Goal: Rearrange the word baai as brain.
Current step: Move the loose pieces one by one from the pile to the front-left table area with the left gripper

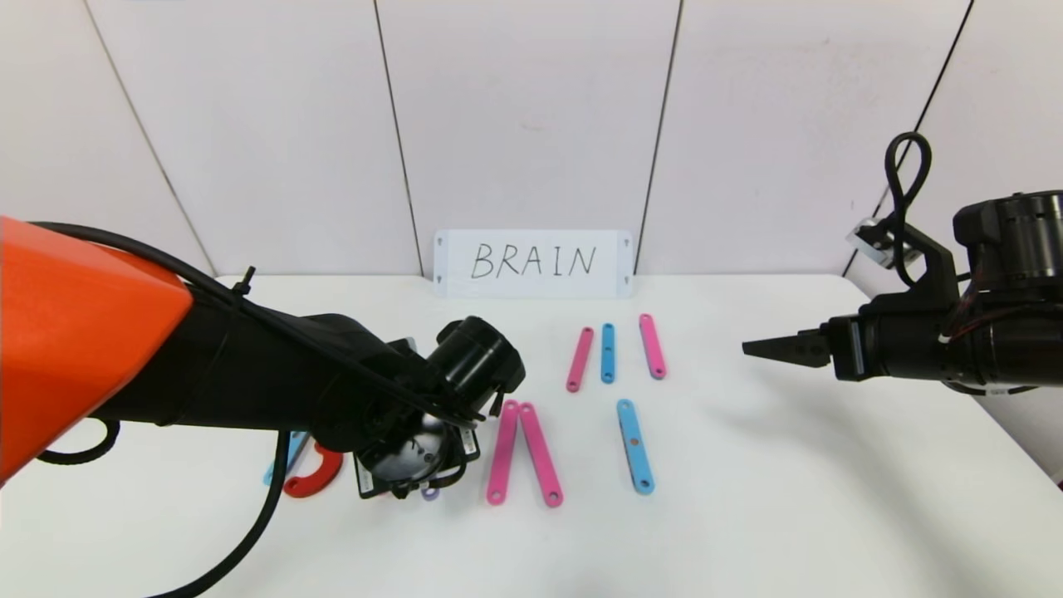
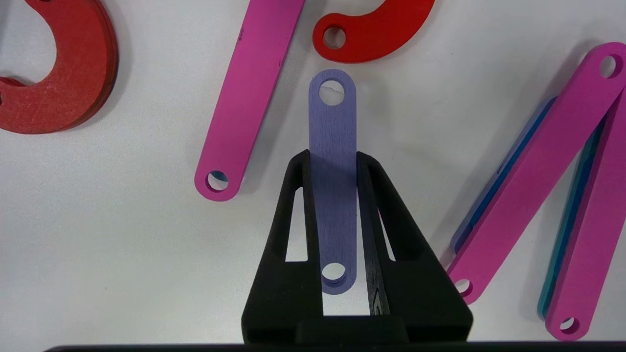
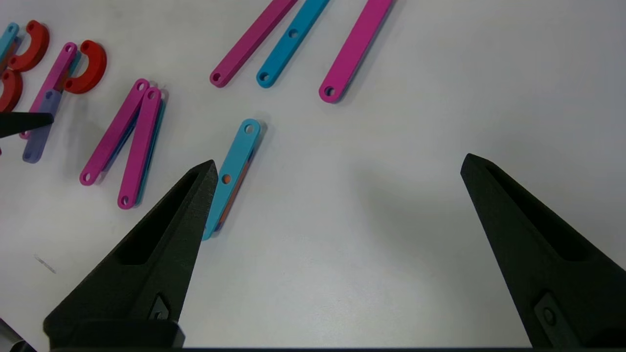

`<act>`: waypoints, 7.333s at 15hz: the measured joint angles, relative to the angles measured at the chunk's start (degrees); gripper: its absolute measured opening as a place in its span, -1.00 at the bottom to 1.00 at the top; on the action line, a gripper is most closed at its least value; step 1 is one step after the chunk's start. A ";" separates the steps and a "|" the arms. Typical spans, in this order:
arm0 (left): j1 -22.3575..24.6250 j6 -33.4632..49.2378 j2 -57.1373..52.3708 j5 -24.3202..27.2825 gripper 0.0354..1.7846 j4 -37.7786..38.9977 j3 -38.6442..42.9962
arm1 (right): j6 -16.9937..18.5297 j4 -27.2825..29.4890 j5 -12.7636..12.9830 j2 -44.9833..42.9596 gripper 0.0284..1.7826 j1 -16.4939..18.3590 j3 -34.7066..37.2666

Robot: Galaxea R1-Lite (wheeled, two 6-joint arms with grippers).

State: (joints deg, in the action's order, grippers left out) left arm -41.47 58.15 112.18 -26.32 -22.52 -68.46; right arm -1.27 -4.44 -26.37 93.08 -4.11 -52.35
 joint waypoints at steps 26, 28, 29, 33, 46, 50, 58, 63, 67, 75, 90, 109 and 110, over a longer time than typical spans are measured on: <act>-0.56 1.00 2.13 0.30 0.95 0.77 0.07 | -0.16 0.01 0.13 0.30 0.95 -0.60 0.41; -0.69 1.08 2.05 0.83 0.95 0.74 0.07 | -0.18 0.00 0.11 0.37 0.95 -0.62 0.41; -0.72 1.11 1.99 1.51 0.95 0.74 0.07 | -0.21 0.01 0.13 0.41 0.95 -0.63 0.41; -0.67 1.16 1.29 4.19 0.95 2.21 0.38 | -0.18 0.00 0.13 0.52 0.95 -0.71 0.48; 0.62 0.76 1.66 6.25 0.95 4.44 0.38 | -0.44 0.09 0.09 0.59 0.95 -0.79 0.63; 0.84 0.45 1.68 6.97 0.95 5.35 0.20 | -0.51 0.09 0.11 0.69 0.95 -0.79 0.67; 1.29 -0.38 1.33 6.92 0.95 5.22 -0.52 | -0.57 0.04 0.13 0.74 0.95 -0.85 0.78; 2.84 -4.99 -1.67 7.00 0.95 5.24 0.35 | -1.01 0.01 0.18 0.78 0.95 -0.96 1.00; 6.61 -11.93 -4.96 12.61 0.95 6.90 3.85 | -1.07 0.04 0.18 0.76 0.95 -1.10 1.17; 13.75 -19.72 -7.06 20.02 0.95 14.29 10.47 | -1.26 0.01 1.84 0.74 0.95 -2.54 1.80; 11.74 -19.63 -8.22 24.70 0.95 13.90 13.37 | -1.26 0.01 2.65 0.91 0.95 -2.54 1.80; 10.67 -19.90 -10.01 18.12 0.95 14.23 13.78 | -1.26 0.00 2.72 1.28 0.95 -2.65 1.90; 10.74 -20.00 -10.00 16.07 0.95 14.23 13.70 | -1.26 0.00 2.72 1.28 0.95 -2.67 1.94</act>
State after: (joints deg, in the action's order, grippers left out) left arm -30.73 38.14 102.18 -10.25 -8.29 -54.76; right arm -2.52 -4.44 -23.65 94.36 -6.78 -50.41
